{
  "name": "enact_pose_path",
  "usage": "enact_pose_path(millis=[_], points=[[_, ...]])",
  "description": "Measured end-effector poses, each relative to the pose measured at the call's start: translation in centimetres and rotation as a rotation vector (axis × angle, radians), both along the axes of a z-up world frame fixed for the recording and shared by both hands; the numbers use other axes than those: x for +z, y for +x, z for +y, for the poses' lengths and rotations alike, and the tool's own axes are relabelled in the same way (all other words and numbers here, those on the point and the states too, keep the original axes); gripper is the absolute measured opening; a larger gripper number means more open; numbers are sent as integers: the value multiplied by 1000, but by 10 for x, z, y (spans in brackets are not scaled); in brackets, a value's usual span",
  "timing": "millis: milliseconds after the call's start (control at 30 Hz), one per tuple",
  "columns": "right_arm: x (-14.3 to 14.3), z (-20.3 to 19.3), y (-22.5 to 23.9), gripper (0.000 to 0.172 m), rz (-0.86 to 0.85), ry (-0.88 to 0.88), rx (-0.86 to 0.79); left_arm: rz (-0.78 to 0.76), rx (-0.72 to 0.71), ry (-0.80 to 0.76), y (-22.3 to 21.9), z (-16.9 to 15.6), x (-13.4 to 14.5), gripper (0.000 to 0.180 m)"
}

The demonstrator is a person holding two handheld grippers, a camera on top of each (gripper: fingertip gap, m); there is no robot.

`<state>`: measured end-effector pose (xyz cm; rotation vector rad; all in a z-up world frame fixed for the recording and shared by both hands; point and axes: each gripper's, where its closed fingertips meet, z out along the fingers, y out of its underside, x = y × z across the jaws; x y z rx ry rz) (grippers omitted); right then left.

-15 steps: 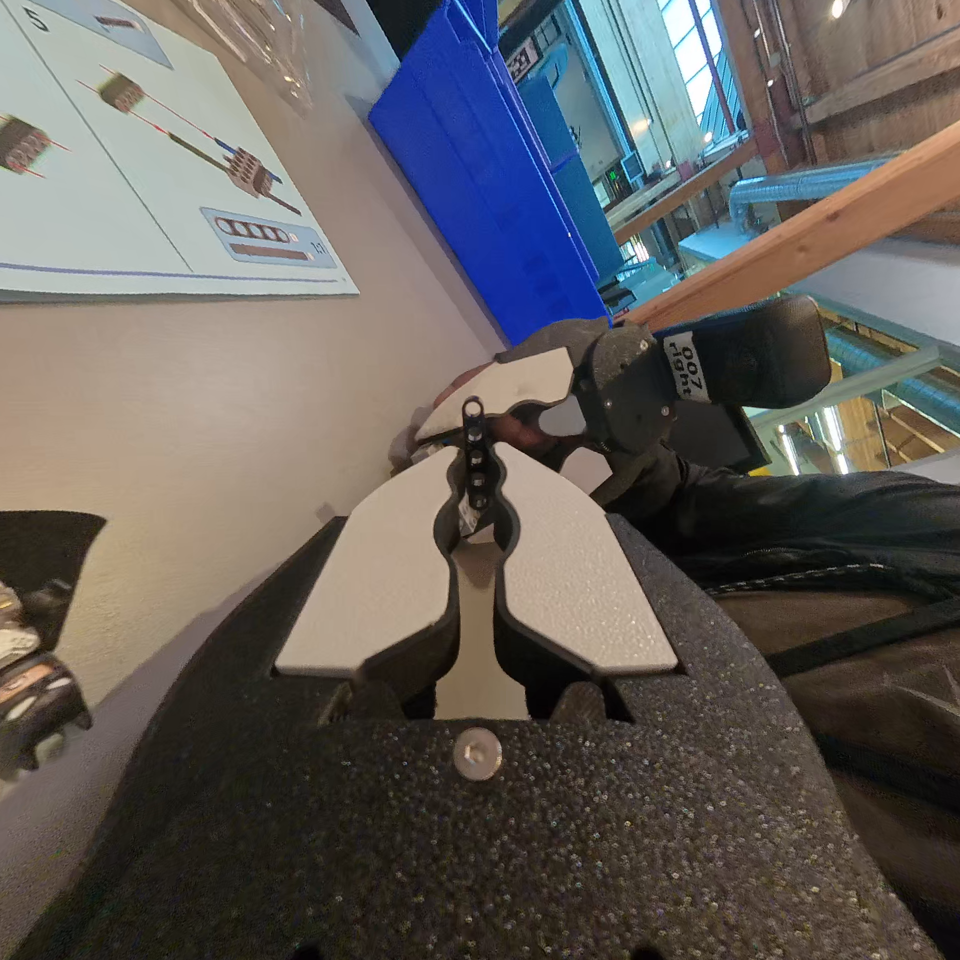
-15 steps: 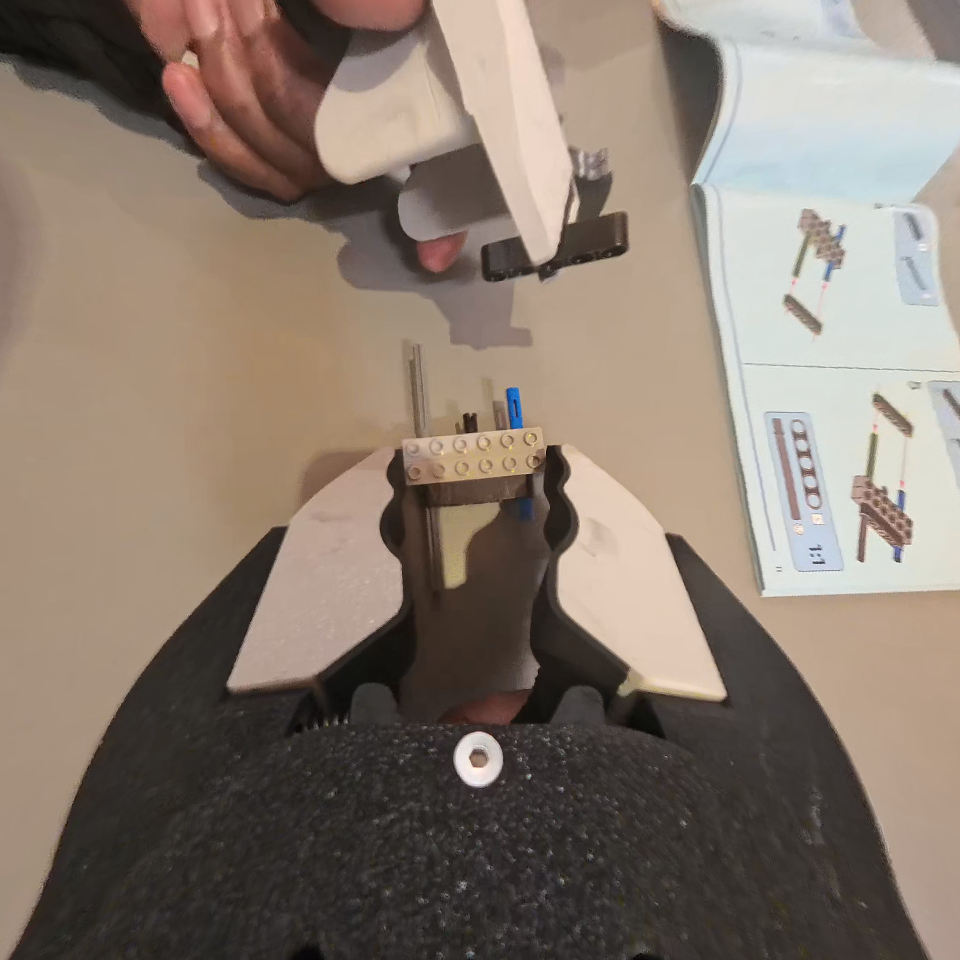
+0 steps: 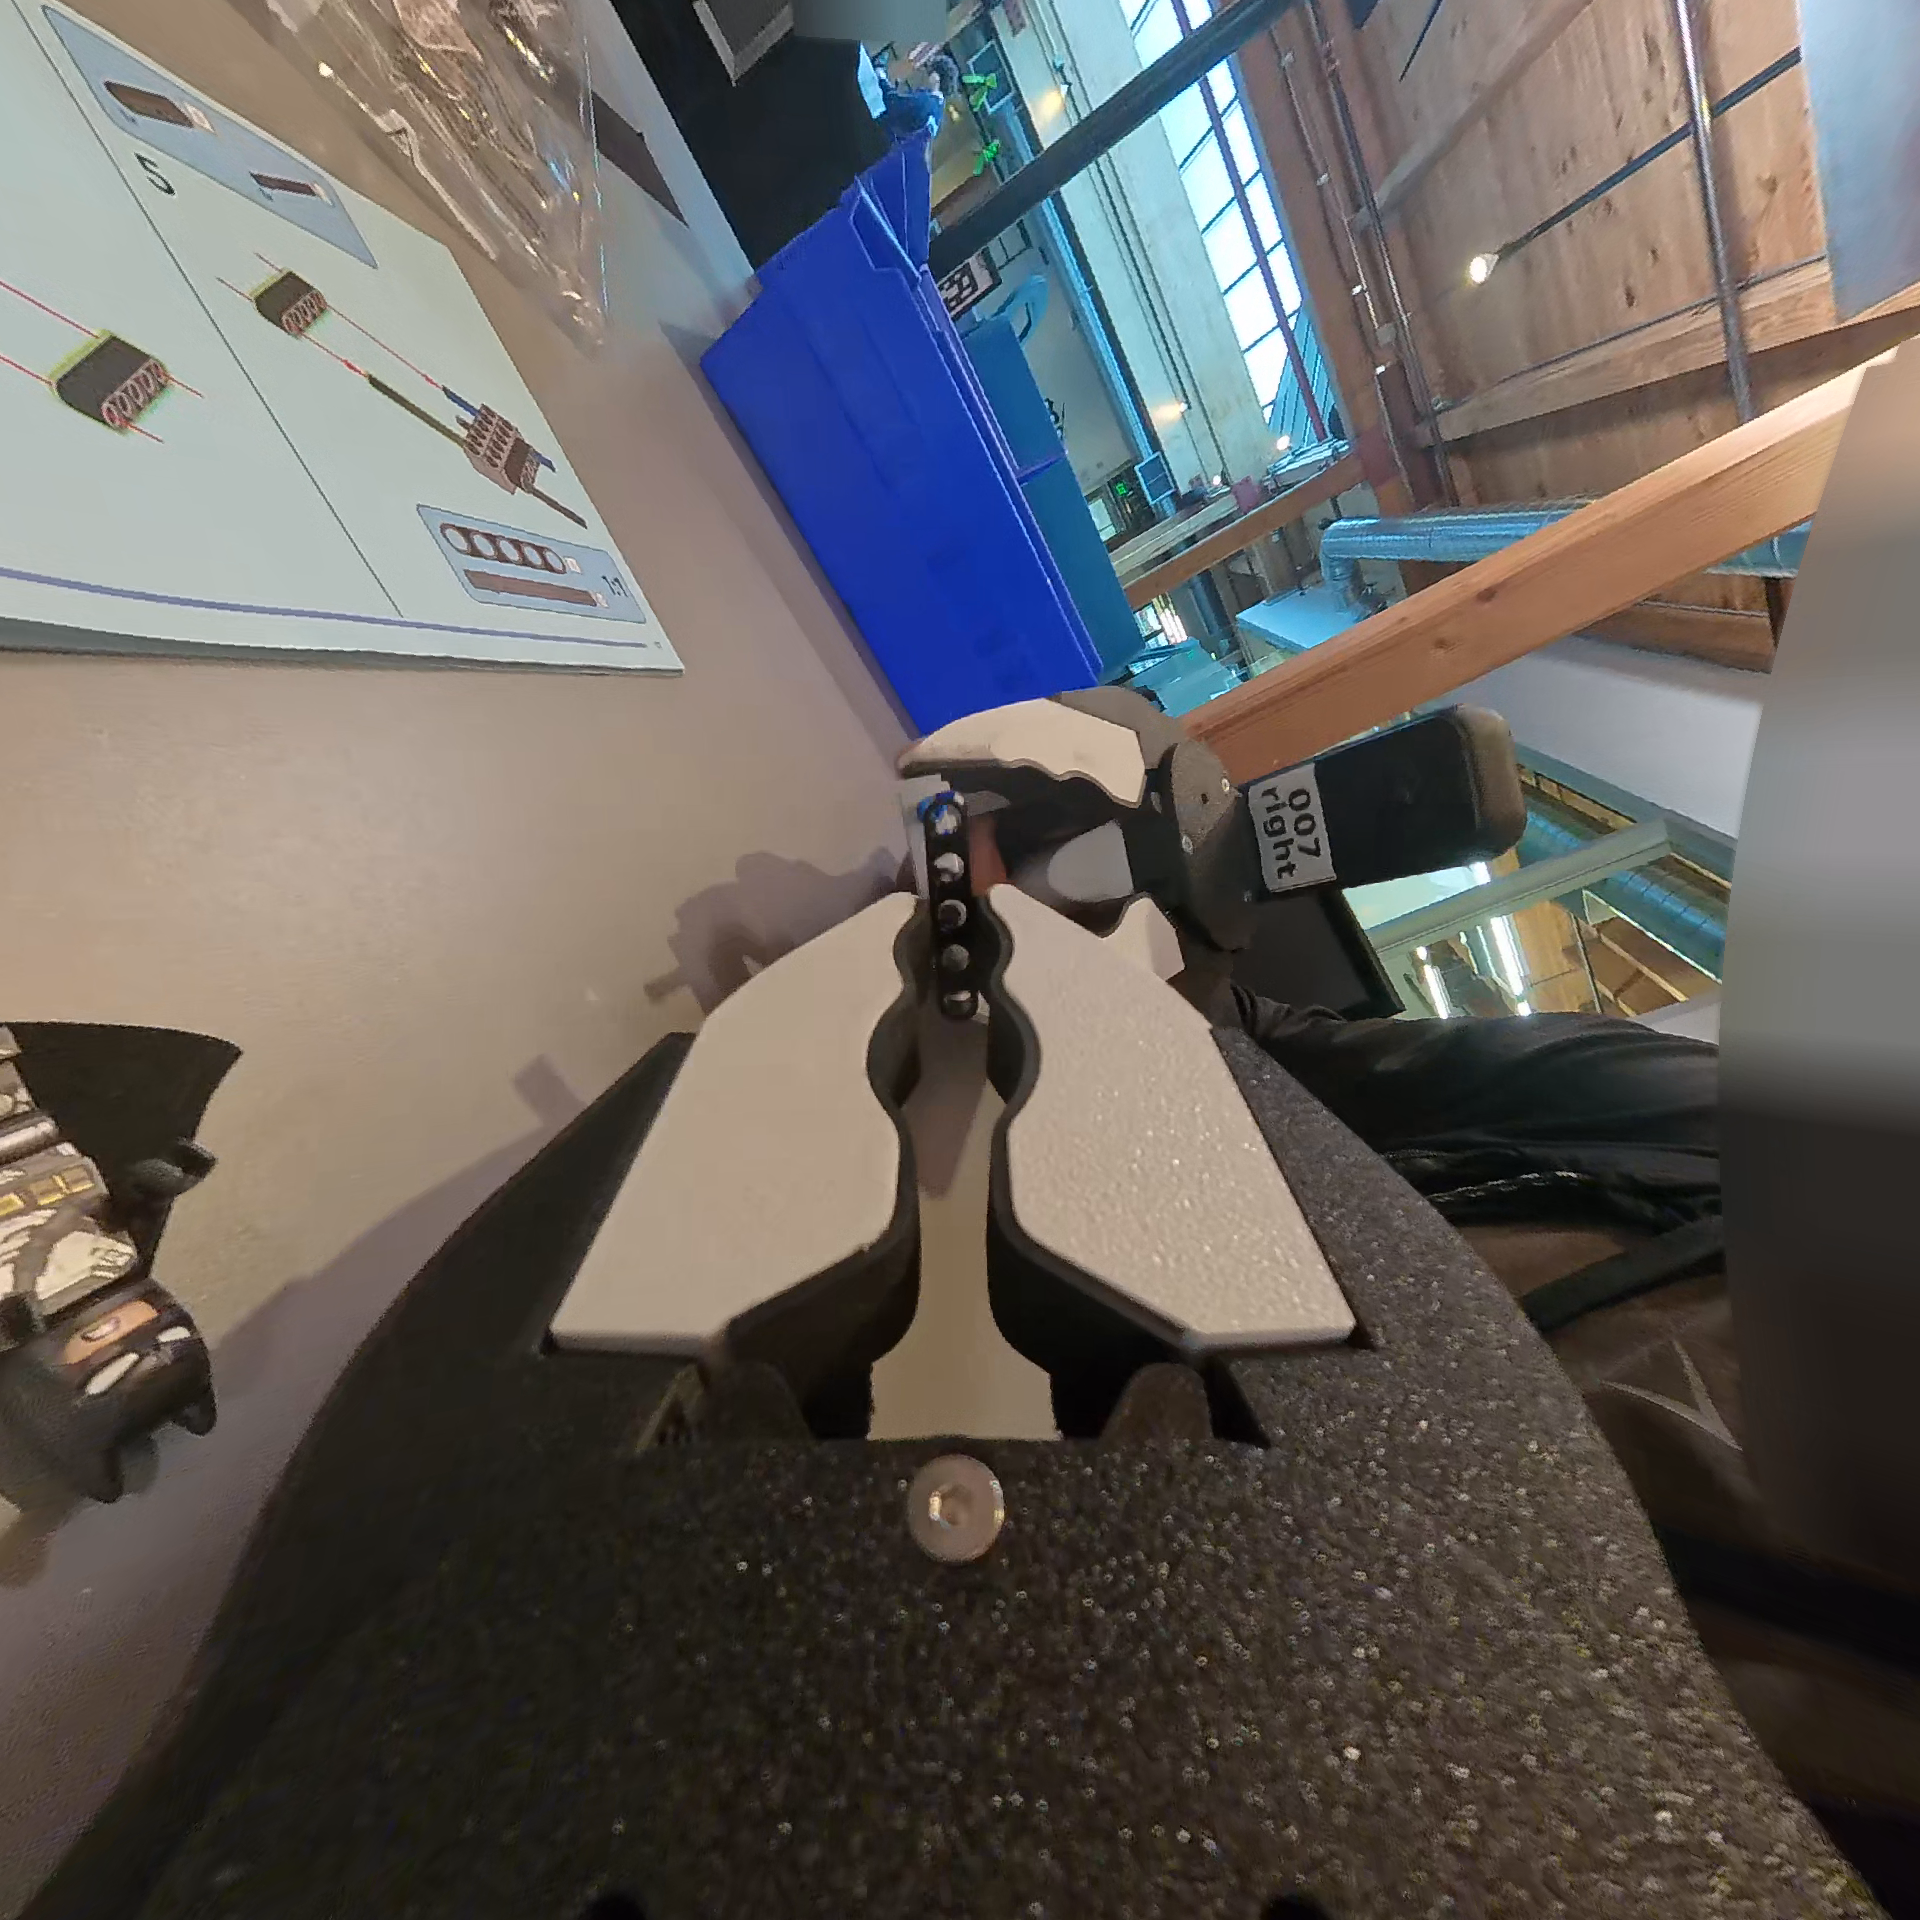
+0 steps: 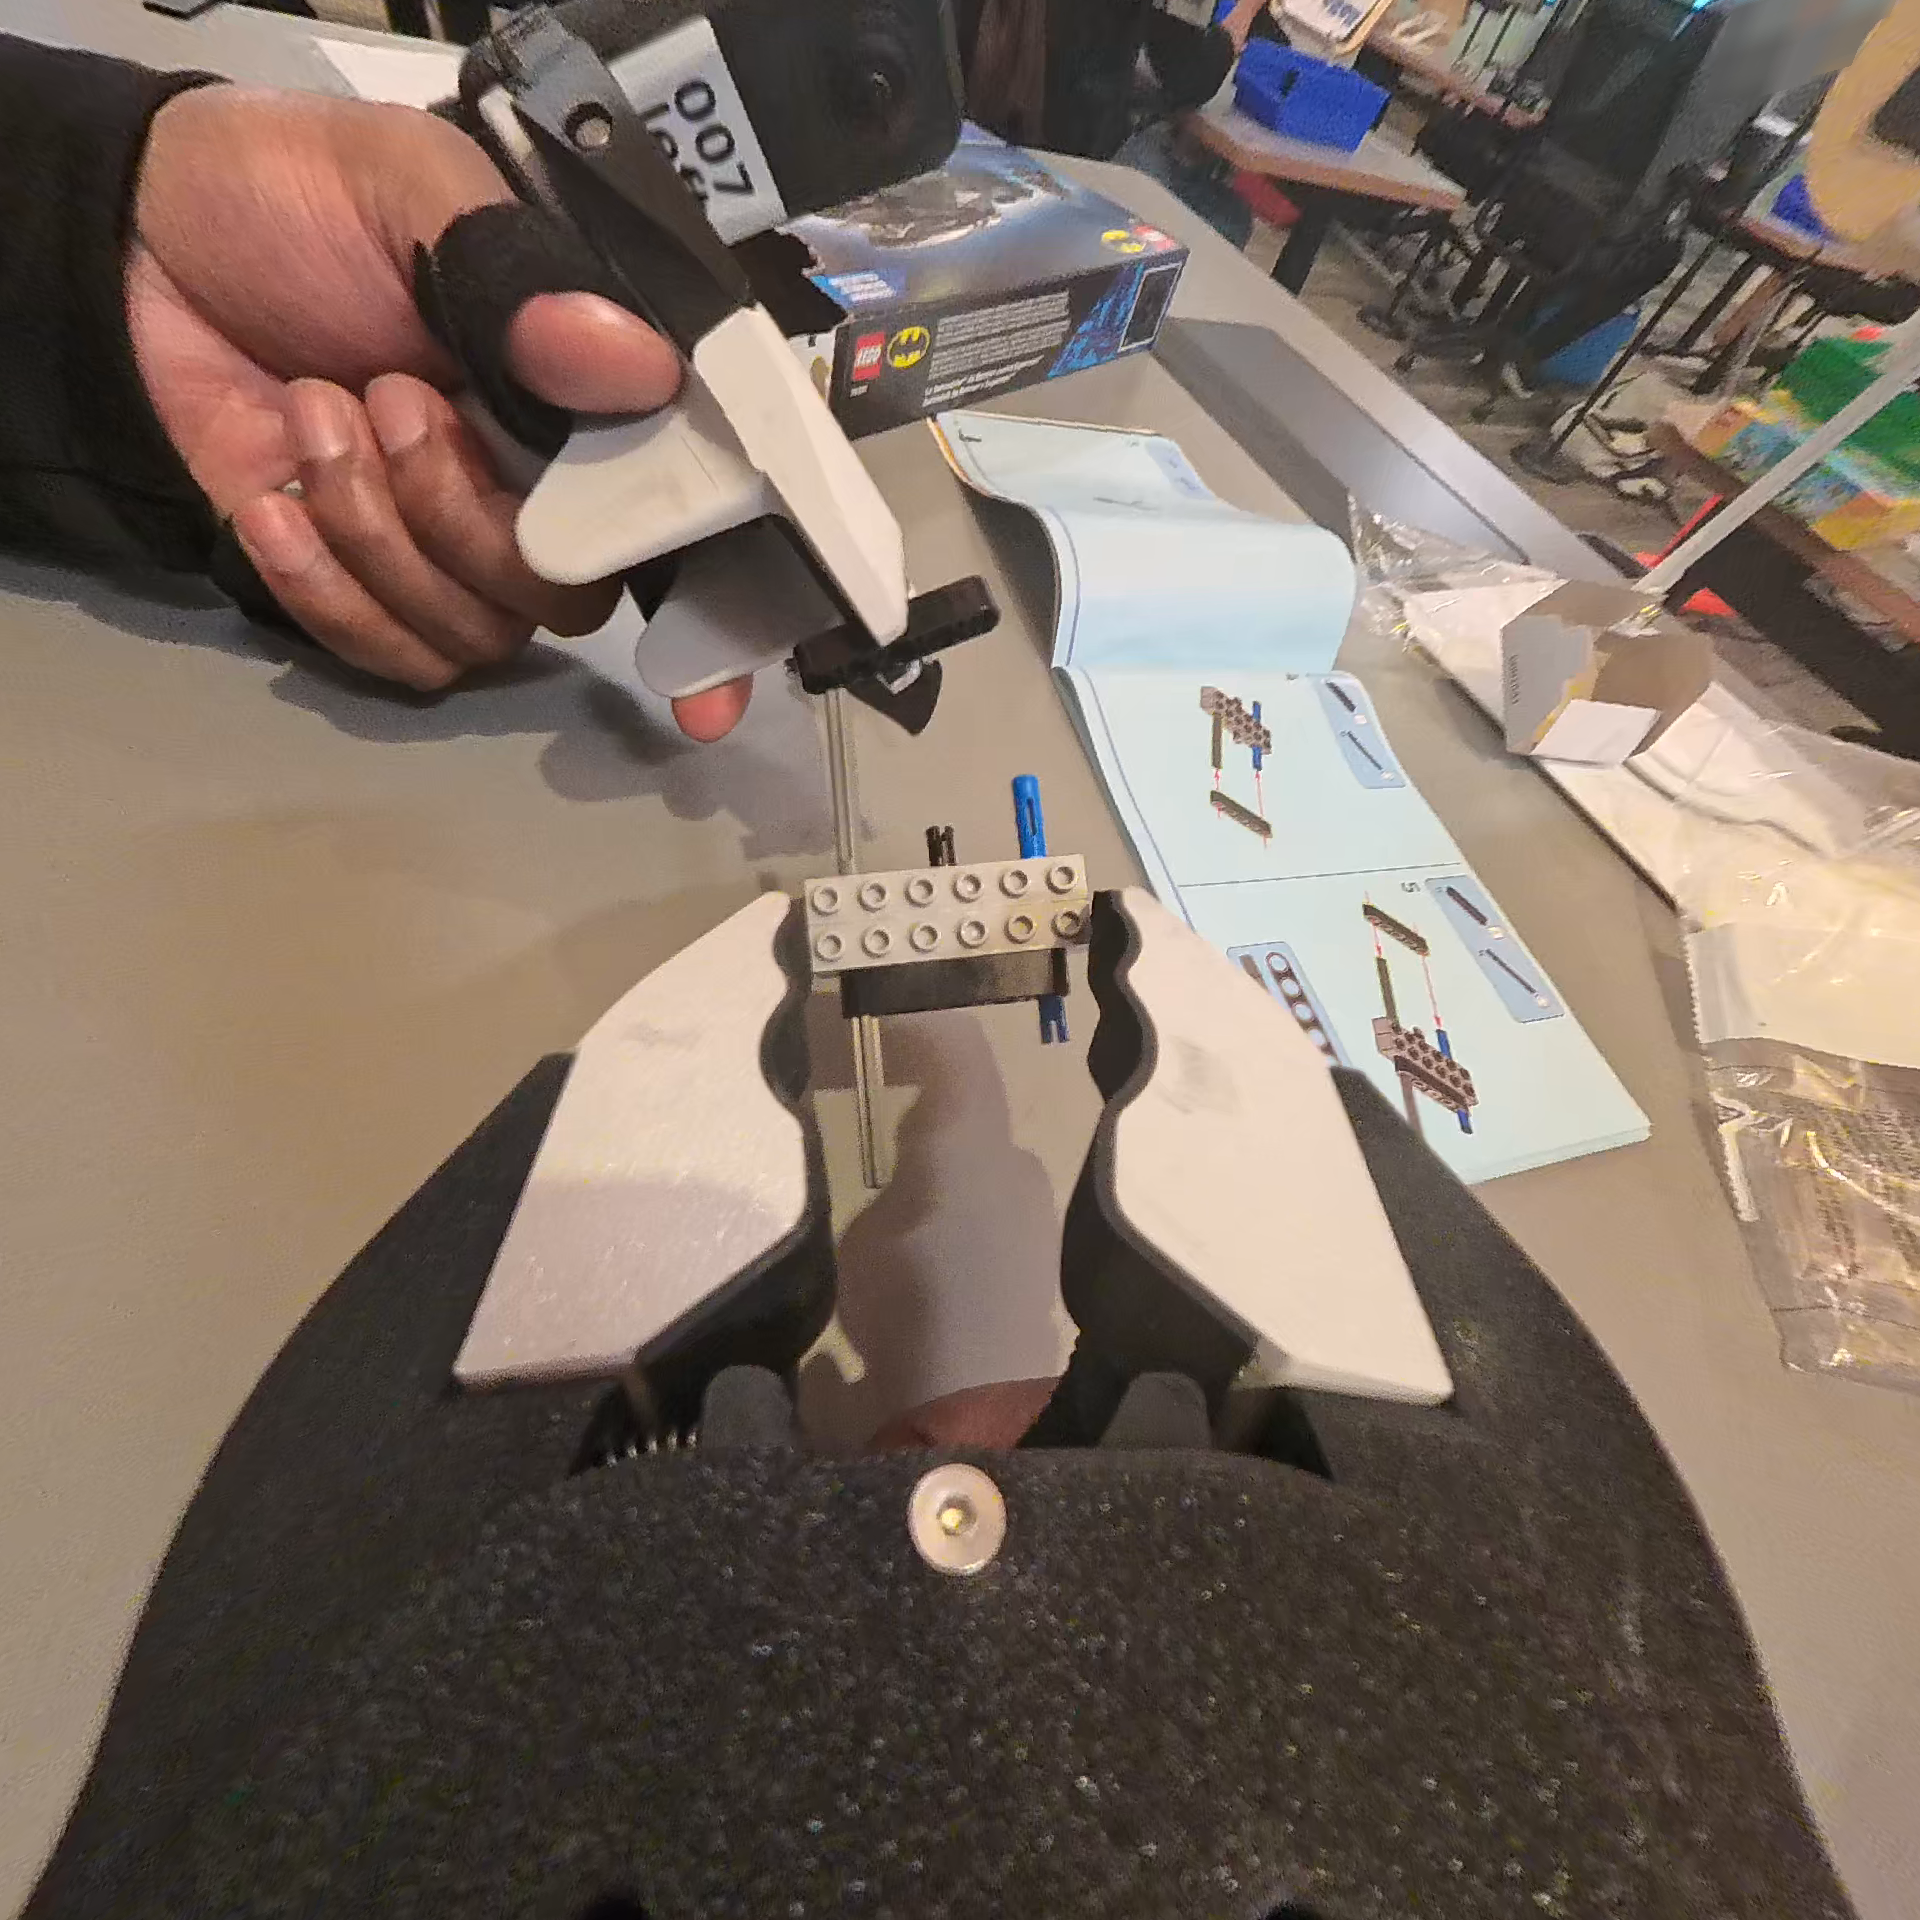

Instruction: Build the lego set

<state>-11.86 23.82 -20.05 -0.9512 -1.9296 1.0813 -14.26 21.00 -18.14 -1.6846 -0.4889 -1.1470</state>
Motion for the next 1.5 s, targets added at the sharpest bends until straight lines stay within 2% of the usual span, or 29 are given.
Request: enact_pose_path(millis=[500,1500], points=[[-2,-3,0,52,36,99,-14,8,-11,-18,5,2,-5,7],[0,-12,-1,52,92,141,-13,23,-30,-25,21,8,-10,7]])
